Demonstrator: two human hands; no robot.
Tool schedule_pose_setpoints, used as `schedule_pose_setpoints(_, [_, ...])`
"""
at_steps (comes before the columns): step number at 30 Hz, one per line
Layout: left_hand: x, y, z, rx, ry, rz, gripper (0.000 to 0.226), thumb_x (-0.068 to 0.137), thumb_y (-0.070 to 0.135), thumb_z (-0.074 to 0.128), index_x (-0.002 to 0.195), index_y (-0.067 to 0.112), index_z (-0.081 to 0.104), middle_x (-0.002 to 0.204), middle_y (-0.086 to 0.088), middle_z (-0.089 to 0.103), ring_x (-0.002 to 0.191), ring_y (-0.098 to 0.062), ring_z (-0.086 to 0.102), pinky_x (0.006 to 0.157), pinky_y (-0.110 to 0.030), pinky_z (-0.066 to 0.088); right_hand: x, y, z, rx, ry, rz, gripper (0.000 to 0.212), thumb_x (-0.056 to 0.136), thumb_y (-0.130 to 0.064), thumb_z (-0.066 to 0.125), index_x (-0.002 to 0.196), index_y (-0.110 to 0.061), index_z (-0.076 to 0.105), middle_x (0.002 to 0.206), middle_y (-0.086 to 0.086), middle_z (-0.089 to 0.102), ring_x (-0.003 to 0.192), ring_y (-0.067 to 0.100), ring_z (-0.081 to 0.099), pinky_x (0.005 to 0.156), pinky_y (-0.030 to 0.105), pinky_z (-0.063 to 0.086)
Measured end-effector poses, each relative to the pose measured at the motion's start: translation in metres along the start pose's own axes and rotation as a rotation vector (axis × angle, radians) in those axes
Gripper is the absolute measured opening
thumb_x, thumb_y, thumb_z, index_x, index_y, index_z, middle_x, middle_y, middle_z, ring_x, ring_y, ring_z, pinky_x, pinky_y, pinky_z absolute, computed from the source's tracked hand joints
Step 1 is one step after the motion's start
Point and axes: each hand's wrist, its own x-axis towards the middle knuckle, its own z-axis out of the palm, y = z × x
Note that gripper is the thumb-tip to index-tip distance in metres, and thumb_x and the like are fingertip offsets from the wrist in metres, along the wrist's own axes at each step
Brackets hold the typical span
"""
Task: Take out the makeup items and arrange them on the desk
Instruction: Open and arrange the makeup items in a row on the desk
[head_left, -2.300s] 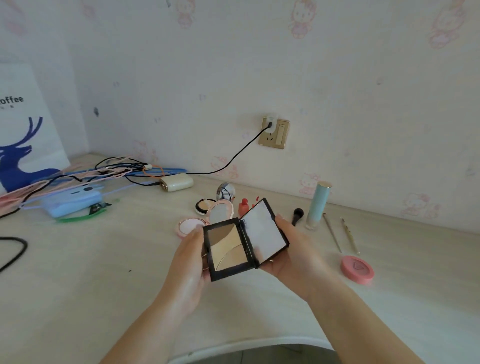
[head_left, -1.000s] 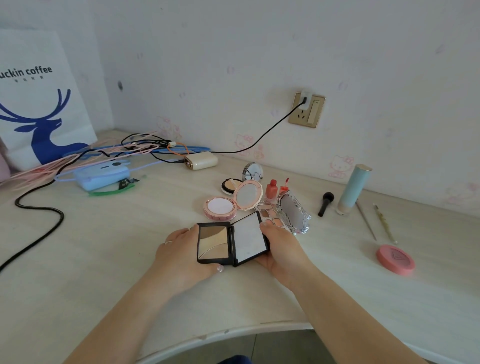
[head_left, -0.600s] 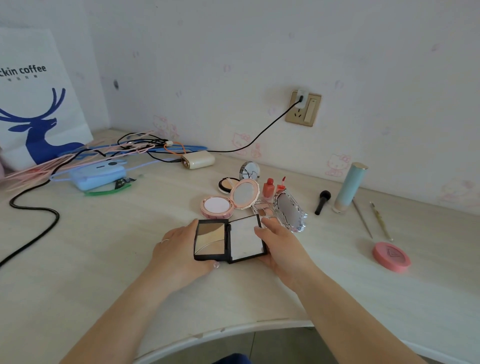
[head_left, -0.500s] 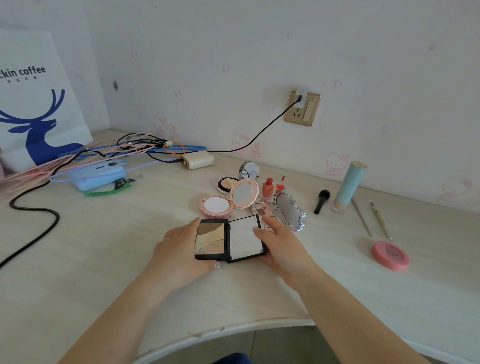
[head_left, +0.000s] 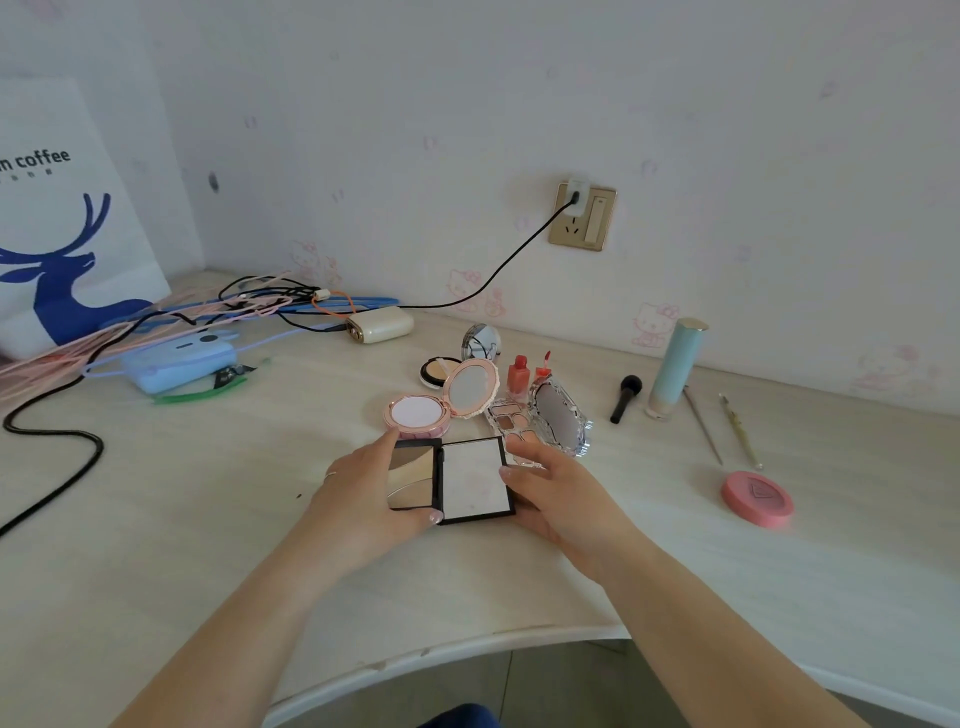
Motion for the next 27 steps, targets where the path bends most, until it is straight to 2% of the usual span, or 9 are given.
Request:
schedule_pose_setpoints(2, [-0.002, 0.004, 0.001, 0.013, 0.028, 0.015, 0.083, 0.051, 0.065, 0.056, 0.128, 0.04, 0.04, 0.119, 0.015, 0.057, 0.118, -0.019, 0.048, 0.096, -0.041, 0.045, -0.003, -0.001, -0.001, 0.029, 0.004, 0.002, 0.023, 0.09, -0.015, 0.06, 0.107, -0.03, 0.057, 0.112, 0.002, 0.068, 0.1, 0.019, 0.068, 0.097, 0.04, 0.051])
schedule_pose_setpoints(5, [-0.004, 0.015, 0.003, -0.008, 0.066, 0.038, 0.07, 0.066, 0.054, 0.059, 0.131, 0.036, 0.043, 0.13, 0.014, 0.053, 0.127, -0.017, 0.043, 0.102, -0.042, 0.041, -0.008, -0.003, -0.006, 0.054, 0.012, 0.013, 0.034, 0.09, -0.015, 0.061, 0.122, -0.022, 0.054, 0.113, 0.002, 0.067, 0.101, 0.018, 0.068, 0.095, 0.038, 0.052])
schedule_pose_setpoints(9, [-0.004, 0.042, 0.01, -0.095, 0.075, 0.102, 0.059, 0.079, 0.043, 0.063, 0.133, 0.032, 0.045, 0.138, 0.012, 0.049, 0.127, -0.017, 0.048, 0.105, -0.04, 0.04, -0.023, -0.009, -0.022, 0.033, 0.051, -0.012, 0.036, 0.09, -0.017, 0.061, 0.125, -0.021, 0.053, 0.115, 0.0, 0.061, 0.11, 0.014, 0.059, 0.092, 0.035, 0.053])
schedule_pose_setpoints(11, [-0.002, 0.053, 0.015, -0.139, 0.082, 0.13, 0.055, 0.084, 0.035, 0.065, 0.135, 0.03, 0.045, 0.136, 0.012, 0.049, 0.126, -0.014, 0.048, 0.103, -0.032, 0.041, -0.029, -0.011, -0.031, 0.033, 0.072, -0.025, 0.035, 0.09, -0.018, 0.061, 0.124, -0.021, 0.053, 0.116, 0.0, 0.06, 0.112, 0.014, 0.057, 0.093, 0.035, 0.052])
schedule_pose_setpoints(13, [0.0, 0.071, 0.022, -0.11, 0.11, 0.197, 0.054, 0.086, 0.031, 0.064, 0.136, 0.028, 0.044, 0.129, 0.016, 0.052, 0.125, -0.006, 0.045, 0.095, -0.021, 0.036, -0.036, -0.014, -0.045, 0.051, 0.103, -0.047, 0.032, 0.091, -0.018, 0.06, 0.122, -0.022, 0.054, 0.114, -0.002, 0.061, 0.112, 0.013, 0.058, 0.094, 0.036, 0.052])
schedule_pose_setpoints(15, [0.002, 0.09, 0.029, -0.119, 0.113, 0.25, 0.054, 0.086, 0.031, 0.063, 0.136, 0.03, 0.044, 0.124, 0.02, 0.053, 0.12, -0.001, 0.046, 0.091, -0.018, 0.034, -0.043, -0.016, -0.061, 0.081, 0.144, -0.071, 0.029, 0.091, -0.017, 0.06, 0.12, -0.022, 0.055, 0.113, -0.001, 0.061, 0.111, 0.014, 0.058, 0.093, 0.036, 0.053])
schedule_pose_setpoints(19, [0.01, 0.12, 0.051, -0.184, 0.064, 0.292, 0.051, 0.086, 0.034, 0.062, 0.133, 0.033, 0.046, 0.124, 0.022, 0.055, 0.12, -0.001, 0.049, 0.1, -0.028, 0.042, -0.056, -0.019, -0.095, 0.124, 0.234, -0.126, 0.028, 0.091, -0.015, 0.059, 0.118, -0.024, 0.055, 0.116, 0.001, 0.06, 0.111, 0.014, 0.059, 0.091, 0.036, 0.054])
schedule_pose_setpoints(23, [0.016, 0.149, 0.072, -0.246, 0.062, 0.304, 0.054, 0.085, 0.033, 0.064, 0.135, 0.032, 0.042, 0.118, 0.021, 0.056, 0.115, 0.002, 0.05, 0.099, -0.023, 0.038, -0.065, -0.018, -0.13, 0.125, 0.326, -0.178, 0.027, 0.091, -0.013, 0.06, 0.113, -0.028, 0.058, 0.115, 0.0, 0.062, 0.109, 0.011, 0.06, 0.09, 0.035, 0.054])
schedule_pose_setpoints(27, [0.025, 0.169, 0.091, -0.293, 0.048, 0.316, 0.052, 0.086, 0.03, 0.063, 0.134, 0.03, 0.043, 0.115, 0.021, 0.058, 0.113, 0.002, 0.05, 0.101, -0.027, 0.039, -0.068, -0.014, -0.157, 0.165, 0.349, -0.203, 0.025, 0.091, -0.01, 0.059, 0.106, -0.03, 0.058, 0.116, 0.003, 0.06, 0.107, 0.013, 0.06, 0.091, 0.036, 0.052])
